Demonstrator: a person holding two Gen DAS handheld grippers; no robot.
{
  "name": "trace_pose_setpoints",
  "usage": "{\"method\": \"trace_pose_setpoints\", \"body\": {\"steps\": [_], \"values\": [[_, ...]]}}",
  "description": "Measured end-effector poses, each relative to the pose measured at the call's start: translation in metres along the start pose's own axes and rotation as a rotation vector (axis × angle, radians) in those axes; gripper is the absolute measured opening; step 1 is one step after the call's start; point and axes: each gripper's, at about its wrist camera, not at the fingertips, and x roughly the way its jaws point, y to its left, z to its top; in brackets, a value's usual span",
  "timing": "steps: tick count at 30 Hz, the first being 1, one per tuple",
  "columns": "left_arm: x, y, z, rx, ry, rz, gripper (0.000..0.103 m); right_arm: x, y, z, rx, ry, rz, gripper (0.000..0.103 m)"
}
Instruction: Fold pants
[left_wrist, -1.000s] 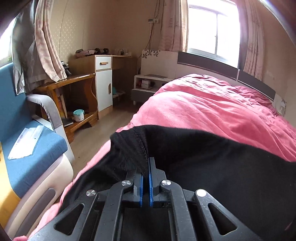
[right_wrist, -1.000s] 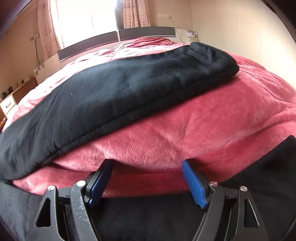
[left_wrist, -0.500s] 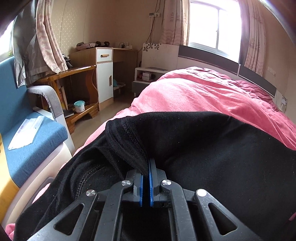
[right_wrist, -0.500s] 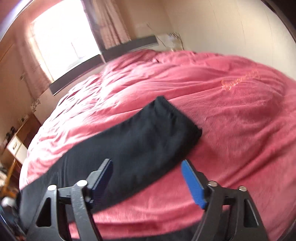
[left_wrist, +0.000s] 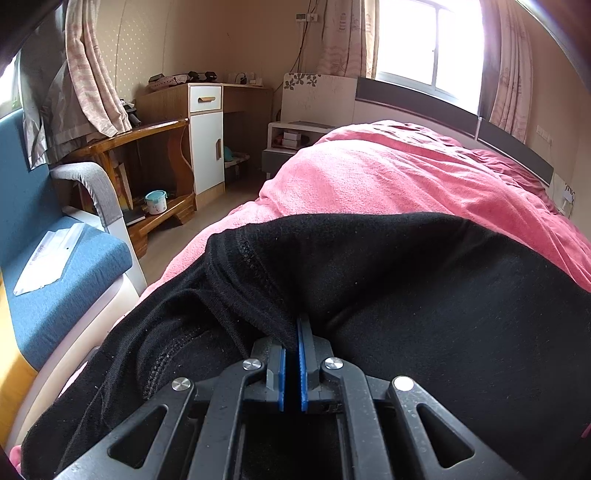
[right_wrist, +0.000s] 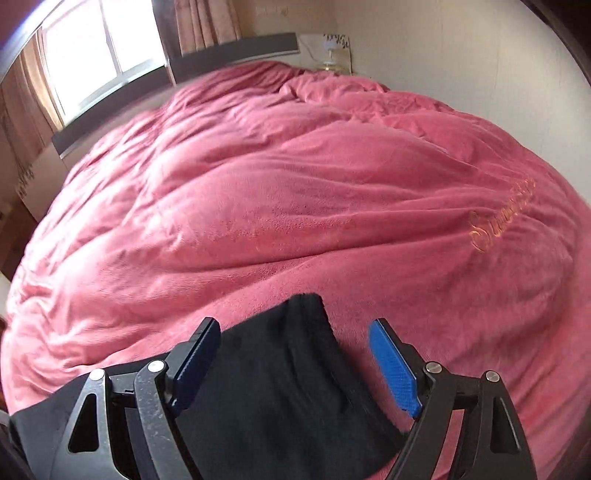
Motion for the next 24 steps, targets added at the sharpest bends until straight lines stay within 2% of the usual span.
{"method": "trace_pose_setpoints", "body": {"steps": [3, 5, 7, 11, 16, 20, 24], "values": [[0.006, 0.005, 0.005, -0.022, 0.042, -0.054, 0.005, 0.018, 0.007, 0.006, -0.024, 0.063, -0.026, 0.066], [0.01, 0.014, 0.016, -0.068, 0.087, -0.113, 0.006, 0.03, 0.01, 0.006, -0.043, 0.117, -0.047, 0.027], [0.013, 0.026, 0.031, -0.135, 0.12, -0.163, 0.006, 0.031, 0.009, 0.003, -0.057, 0.132, -0.056, 0.018], [0.008, 0.046, 0.059, -0.259, 0.132, -0.217, 0.006, 0.006, -0.002, -0.002, -0.021, 0.057, -0.006, 0.014], [-0.031, 0.066, 0.091, -0.347, 0.034, -0.298, 0.004, -0.043, -0.022, -0.01, 0.043, -0.055, 0.107, 0.013], [-0.066, 0.075, 0.101, -0.391, -0.028, -0.361, 0.004, -0.08, -0.026, -0.018, 0.042, -0.134, 0.174, 0.013], [-0.098, 0.086, 0.095, -0.405, -0.063, -0.417, 0.004, -0.11, -0.032, -0.031, 0.054, -0.187, 0.214, 0.013]]}}
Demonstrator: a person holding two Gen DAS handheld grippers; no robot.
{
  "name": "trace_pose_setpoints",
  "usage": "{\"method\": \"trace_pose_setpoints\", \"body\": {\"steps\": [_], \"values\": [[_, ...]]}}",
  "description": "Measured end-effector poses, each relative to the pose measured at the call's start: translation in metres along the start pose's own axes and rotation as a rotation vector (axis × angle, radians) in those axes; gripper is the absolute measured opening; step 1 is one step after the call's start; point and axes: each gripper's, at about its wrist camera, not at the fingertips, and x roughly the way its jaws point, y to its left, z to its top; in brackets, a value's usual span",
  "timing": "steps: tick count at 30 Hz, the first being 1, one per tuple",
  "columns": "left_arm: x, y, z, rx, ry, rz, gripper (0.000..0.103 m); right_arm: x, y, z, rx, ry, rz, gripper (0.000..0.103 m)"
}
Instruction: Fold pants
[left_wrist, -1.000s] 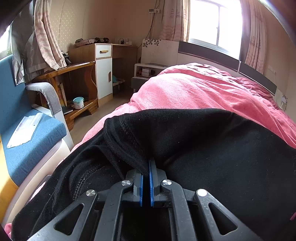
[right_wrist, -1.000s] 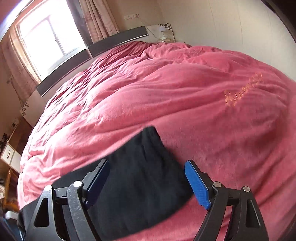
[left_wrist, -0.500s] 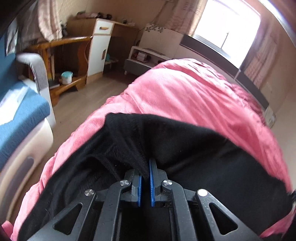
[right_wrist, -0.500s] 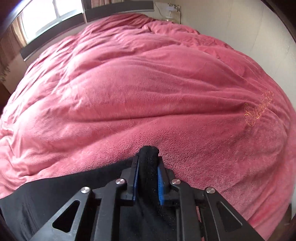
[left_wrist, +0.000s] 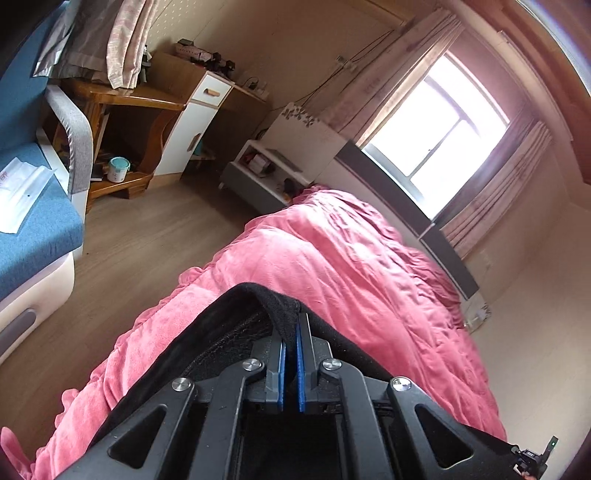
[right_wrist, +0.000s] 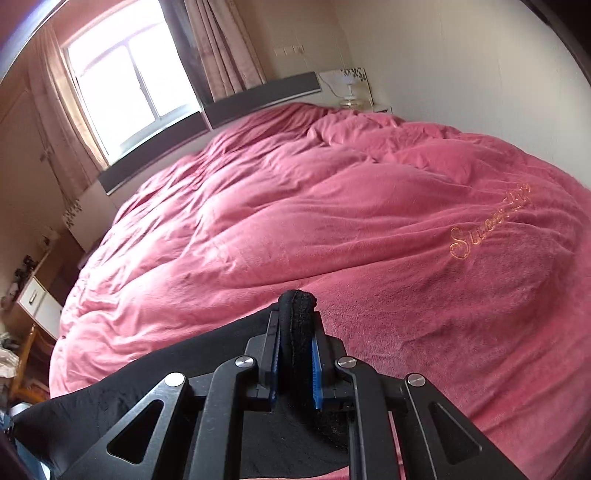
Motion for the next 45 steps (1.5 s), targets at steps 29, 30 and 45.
{"method": "trace_pose_setpoints", "body": {"steps": [29, 30, 45], "values": [[-0.157, 0.163, -0.11, -0.265, 0.01, 0.132, 0.002, -0.092, -0.157, -0.173, 0.326, -0.002, -0.04, 0.039], [-0.16, 0.17, -0.113, -0.281, 0.016, 0.145, 0.002, -0.094, -0.162, -0.179, 0.36, 0.003, -0.043, 0.044], [-0.14, 0.06, -0.137, -0.087, 0.166, -0.124, 0.07, -0.136, -0.126, -0.211, 0.525, -0.091, 0.175, 0.078]]}}
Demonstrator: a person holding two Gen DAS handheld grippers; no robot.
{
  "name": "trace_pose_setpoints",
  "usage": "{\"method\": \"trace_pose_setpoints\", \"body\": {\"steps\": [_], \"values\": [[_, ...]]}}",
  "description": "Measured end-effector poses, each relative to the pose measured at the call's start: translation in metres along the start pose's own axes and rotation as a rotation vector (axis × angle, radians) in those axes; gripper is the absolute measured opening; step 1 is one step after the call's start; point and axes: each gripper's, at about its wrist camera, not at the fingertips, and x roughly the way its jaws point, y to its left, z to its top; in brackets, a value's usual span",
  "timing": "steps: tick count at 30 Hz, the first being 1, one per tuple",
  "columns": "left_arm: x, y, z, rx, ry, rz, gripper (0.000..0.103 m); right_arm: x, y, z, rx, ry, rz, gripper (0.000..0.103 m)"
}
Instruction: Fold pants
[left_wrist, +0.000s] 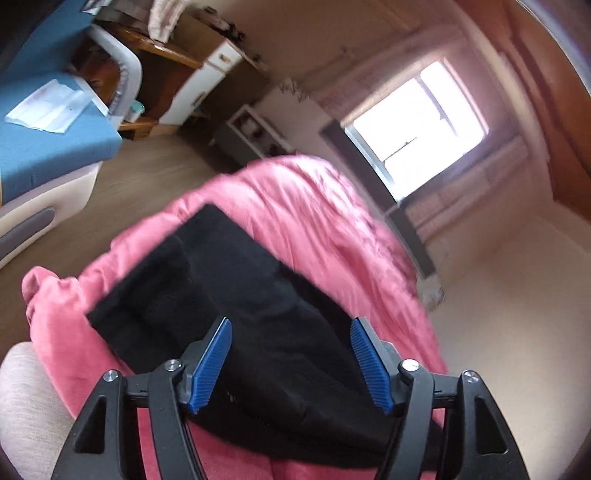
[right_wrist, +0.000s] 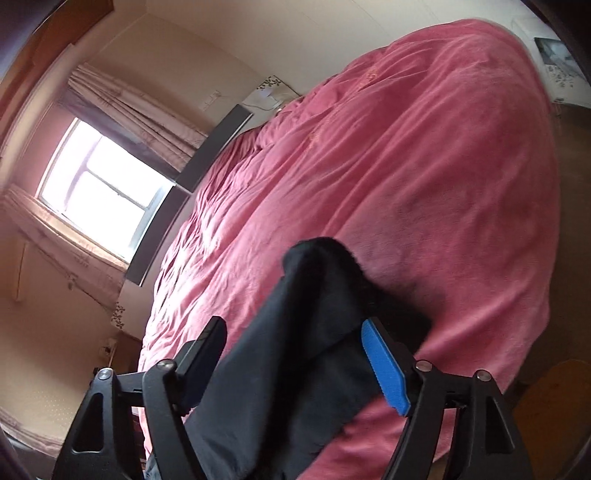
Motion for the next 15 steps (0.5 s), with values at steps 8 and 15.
{"method": "trace_pose_setpoints", "body": {"steps": [8, 15], "values": [[0.052, 0.001, 0.002, -0.009, 0.173, 0.154, 0.067, 0.04, 0.019, -0.01, 0.04, 0.102, 0.019, 0.062], [0.064, 0.024, 0.018, -0.15, 0.187, 0.16, 0.0, 0.076, 0.035, -0.002, 0.047, 0.23, -0.103, 0.007]]}}
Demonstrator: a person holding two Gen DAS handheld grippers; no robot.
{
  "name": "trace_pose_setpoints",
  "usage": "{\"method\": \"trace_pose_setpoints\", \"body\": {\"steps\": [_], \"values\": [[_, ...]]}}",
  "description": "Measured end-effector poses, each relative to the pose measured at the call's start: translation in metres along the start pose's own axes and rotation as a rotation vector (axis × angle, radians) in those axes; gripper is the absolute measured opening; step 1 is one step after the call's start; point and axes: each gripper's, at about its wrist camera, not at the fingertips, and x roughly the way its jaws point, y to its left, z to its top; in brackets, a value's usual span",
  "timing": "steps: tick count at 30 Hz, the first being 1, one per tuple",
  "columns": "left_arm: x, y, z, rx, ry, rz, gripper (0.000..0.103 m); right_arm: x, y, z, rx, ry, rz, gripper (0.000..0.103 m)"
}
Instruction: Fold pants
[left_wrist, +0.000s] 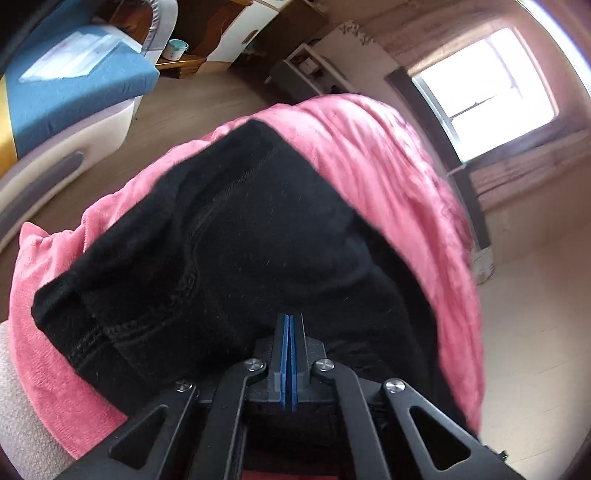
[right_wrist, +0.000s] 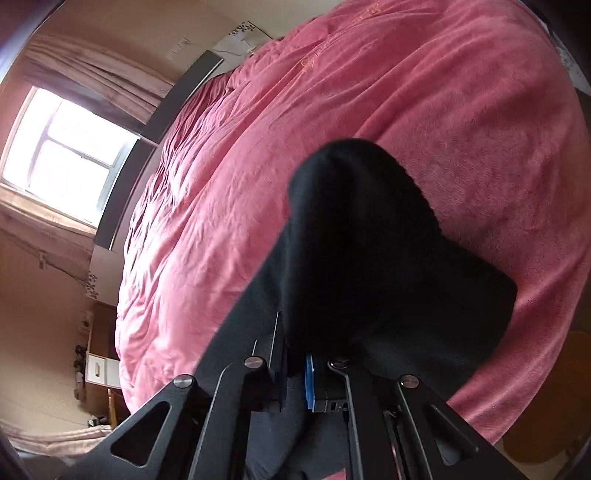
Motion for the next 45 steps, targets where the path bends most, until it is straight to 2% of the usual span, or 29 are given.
{"method": "trace_pose_setpoints", "body": {"steps": [2, 4, 6, 7, 8, 11, 12, 13, 15, 16, 18, 19, 20, 21, 22, 23, 25, 27, 29, 32, 34, 37, 41, 45], "values": [[-0.021, 0.001, 0.008, -0.022, -0.086, -0.063, 0.0, -0.019, 0.019, 0.01, -0.04, -0.075, 0.145, 0.007], [-0.045, 0.005, 0.019, -0.039, -0.163, -0.111, 0.0, -0.053, 0.043, 0.012, -0.159, -0.19, 0.309, 0.007], [-0.058, 0.012, 0.027, -0.045, -0.187, -0.111, 0.0, -0.078, 0.05, 0.011, -0.223, -0.261, 0.386, 0.007], [-0.059, 0.017, 0.028, -0.045, -0.181, -0.091, 0.0, -0.08, 0.046, 0.01, -0.222, -0.265, 0.382, 0.007], [-0.059, 0.024, 0.028, -0.043, -0.168, -0.079, 0.0, -0.075, 0.036, 0.007, -0.209, -0.248, 0.334, 0.007], [-0.051, 0.035, 0.016, -0.042, -0.139, -0.049, 0.001, -0.038, -0.016, -0.006, -0.117, -0.14, 0.136, 0.007], [-0.045, 0.036, 0.01, -0.038, -0.122, -0.052, 0.004, -0.026, -0.034, -0.013, -0.071, -0.112, 0.098, 0.007], [-0.042, 0.035, 0.007, -0.026, -0.108, -0.049, 0.012, -0.014, -0.057, -0.022, -0.006, -0.091, 0.052, 0.007], [-0.035, 0.025, -0.004, 0.031, -0.091, -0.025, 0.029, 0.0, -0.085, -0.03, 0.101, -0.05, 0.055, 0.008], [-0.032, 0.017, -0.013, 0.081, -0.087, -0.025, 0.033, 0.005, -0.091, -0.031, 0.14, -0.034, 0.066, 0.009], [-0.029, 0.006, -0.021, 0.152, -0.077, -0.032, 0.038, -0.001, -0.088, -0.031, 0.152, -0.066, 0.122, 0.012], [-0.026, 0.0, -0.023, 0.181, -0.07, -0.028, 0.044, -0.005, -0.083, -0.028, 0.134, -0.086, 0.153, 0.017], [-0.023, -0.002, -0.024, 0.191, -0.069, -0.022, 0.048, -0.008, -0.08, -0.028, 0.124, -0.096, 0.169, 0.034], [-0.019, -0.004, -0.024, 0.193, -0.069, -0.014, 0.054, -0.009, -0.076, -0.026, 0.12, -0.111, 0.177, 0.046], [-0.016, -0.005, -0.025, 0.189, -0.069, -0.004, 0.056, -0.008, -0.076, -0.025, 0.124, -0.123, 0.175, 0.058], [-0.014, -0.005, -0.024, 0.185, -0.072, 0.009, 0.056, -0.005, -0.075, -0.026, 0.131, -0.127, 0.169, 0.058], [-0.014, -0.005, -0.026, 0.187, -0.08, 0.033, 0.056, 0.005, -0.07, -0.031, 0.142, -0.076, 0.165, 0.058], [-0.019, -0.005, -0.029, 0.196, -0.093, 0.025, 0.056, 0.007, -0.066, -0.034, 0.12, -0.041, 0.183, 0.058], [-0.026, -0.001, -0.03, 0.186, -0.141, 0.032, 0.056, 0.008, -0.054, -0.041, 0.048, -0.047, 0.18, 0.058], [-0.045, 0.01, -0.033, 0.148, -0.204, 0.046, 0.054, 0.009, -0.04, -0.054, -0.082, -0.054, 0.118, 0.048], [-0.054, 0.012, -0.037, 0.142, -0.234, 0.046, 0.054, 0.014, -0.035, -0.058, -0.131, -0.053, 0.075, 0.046], [-0.062, 0.015, -0.043, 0.146, -0.259, 0.07, 0.043, 0.017, -0.032, -0.058, -0.128, -0.053, 0.079, 0.046], [-0.051, 0.018, -0.04, 0.118, -0.174, 0.051, 0.043, 0.017, -0.048, -0.054, -0.09, -0.043, 0.096, 0.045], [-0.042, 0.013, -0.04, 0.134, -0.121, 0.128, 0.045, 0.004, -0.031, -0.057, -0.071, -0.022, 0.152, 0.045]]}}
